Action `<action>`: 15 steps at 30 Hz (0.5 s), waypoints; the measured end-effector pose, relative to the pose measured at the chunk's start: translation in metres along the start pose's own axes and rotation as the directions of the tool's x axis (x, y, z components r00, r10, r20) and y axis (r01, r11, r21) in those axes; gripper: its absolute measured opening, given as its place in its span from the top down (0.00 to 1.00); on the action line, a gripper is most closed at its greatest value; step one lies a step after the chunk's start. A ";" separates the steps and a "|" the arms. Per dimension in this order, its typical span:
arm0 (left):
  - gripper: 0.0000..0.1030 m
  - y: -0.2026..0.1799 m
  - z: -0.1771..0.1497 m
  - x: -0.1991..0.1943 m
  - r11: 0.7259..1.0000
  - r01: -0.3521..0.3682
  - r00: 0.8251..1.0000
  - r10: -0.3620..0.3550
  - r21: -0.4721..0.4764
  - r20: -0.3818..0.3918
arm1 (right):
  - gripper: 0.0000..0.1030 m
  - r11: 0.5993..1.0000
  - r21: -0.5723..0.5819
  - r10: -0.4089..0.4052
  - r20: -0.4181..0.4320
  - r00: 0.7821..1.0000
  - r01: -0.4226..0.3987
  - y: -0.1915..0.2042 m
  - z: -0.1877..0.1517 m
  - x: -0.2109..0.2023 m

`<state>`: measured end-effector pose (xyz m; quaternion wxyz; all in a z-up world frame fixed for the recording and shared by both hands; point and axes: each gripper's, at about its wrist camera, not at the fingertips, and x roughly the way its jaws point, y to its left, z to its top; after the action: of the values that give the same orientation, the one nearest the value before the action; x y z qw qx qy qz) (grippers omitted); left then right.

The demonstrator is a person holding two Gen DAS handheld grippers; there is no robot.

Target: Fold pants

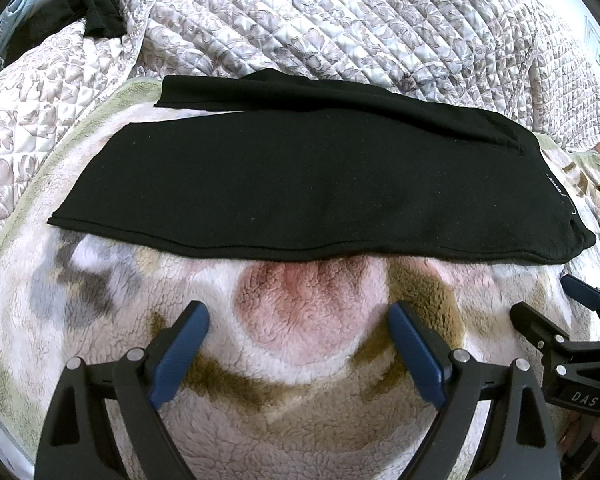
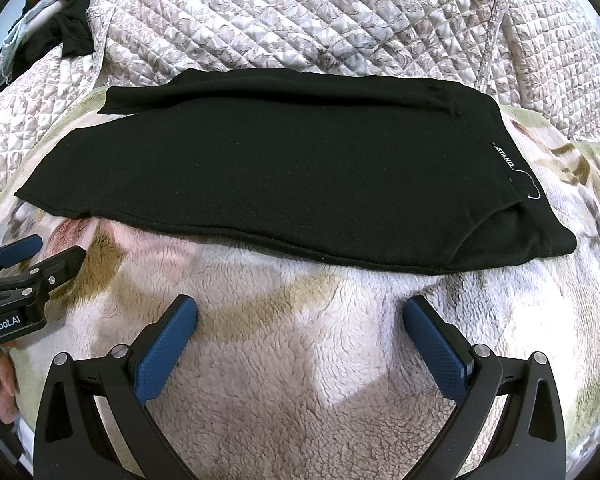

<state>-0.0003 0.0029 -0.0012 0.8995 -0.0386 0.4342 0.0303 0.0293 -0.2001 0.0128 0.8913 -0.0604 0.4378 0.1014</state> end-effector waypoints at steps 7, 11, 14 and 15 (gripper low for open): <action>0.10 0.000 0.000 0.000 1.000 0.000 1.000 0.000 0.000 0.000 | 0.00 1.000 0.000 -0.001 0.000 1.000 0.001 0.000 0.000 0.000; 0.10 0.000 0.000 0.000 1.000 0.000 1.000 0.000 0.000 0.000 | 0.00 1.000 0.000 -0.001 0.001 1.000 0.001 0.000 0.000 0.000; 0.10 0.000 0.000 0.000 1.000 0.000 1.000 0.000 0.000 0.000 | 0.00 1.000 0.000 -0.001 0.001 1.000 0.001 0.000 0.000 0.000; 0.10 0.000 0.000 0.000 1.000 0.000 1.000 0.000 0.000 0.000 | 0.00 1.000 0.000 -0.001 0.001 1.000 0.001 0.000 0.000 -0.001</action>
<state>-0.0003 0.0030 -0.0014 0.8995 -0.0387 0.4342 0.0304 0.0289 -0.2000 0.0132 0.8916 -0.0608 0.4373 0.1011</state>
